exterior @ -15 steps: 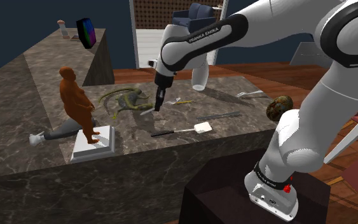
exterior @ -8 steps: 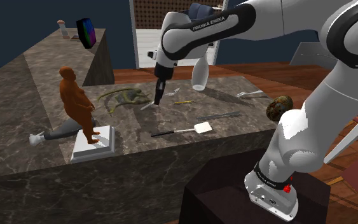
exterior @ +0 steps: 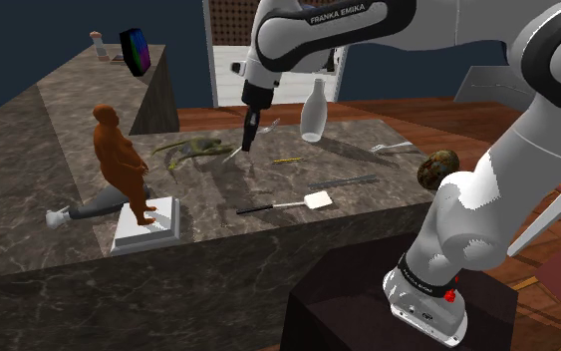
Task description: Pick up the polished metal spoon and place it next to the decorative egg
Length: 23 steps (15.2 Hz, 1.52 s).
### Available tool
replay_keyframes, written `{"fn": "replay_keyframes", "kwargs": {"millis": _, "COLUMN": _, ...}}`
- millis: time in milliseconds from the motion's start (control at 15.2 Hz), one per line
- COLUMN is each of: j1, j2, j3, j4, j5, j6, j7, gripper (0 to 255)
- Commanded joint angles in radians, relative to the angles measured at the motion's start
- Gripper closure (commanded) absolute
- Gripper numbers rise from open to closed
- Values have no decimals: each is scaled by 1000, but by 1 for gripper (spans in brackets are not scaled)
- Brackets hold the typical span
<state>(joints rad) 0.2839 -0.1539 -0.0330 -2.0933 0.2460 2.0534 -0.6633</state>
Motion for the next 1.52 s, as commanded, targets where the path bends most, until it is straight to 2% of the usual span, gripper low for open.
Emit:
{"fn": "replay_keyframes", "kwargs": {"millis": 0, "j1": 0, "j2": -5, "j3": 0, "j4": 22, "j5": -3, "j6": -25, "j7": 7, "gripper": 255}}
{"fn": "replay_keyframes", "kwargs": {"millis": 528, "j1": -2, "j2": -15, "j3": -1, "j4": 114, "j5": -14, "j6": -125, "j7": 30, "gripper": 255}}
{"fn": "replay_keyframes", "kwargs": {"millis": 990, "j1": -59, "j2": -191, "j3": -81, "j4": -54, "j5": -36, "j6": -161, "j7": -91, "gripper": 255}}
{"fn": "replay_keyframes", "kwargs": {"millis": 1452, "j1": -125, "j2": -336, "j3": -177, "j4": -163, "j5": -90, "j6": -222, "j7": -215, "gripper": 255}}
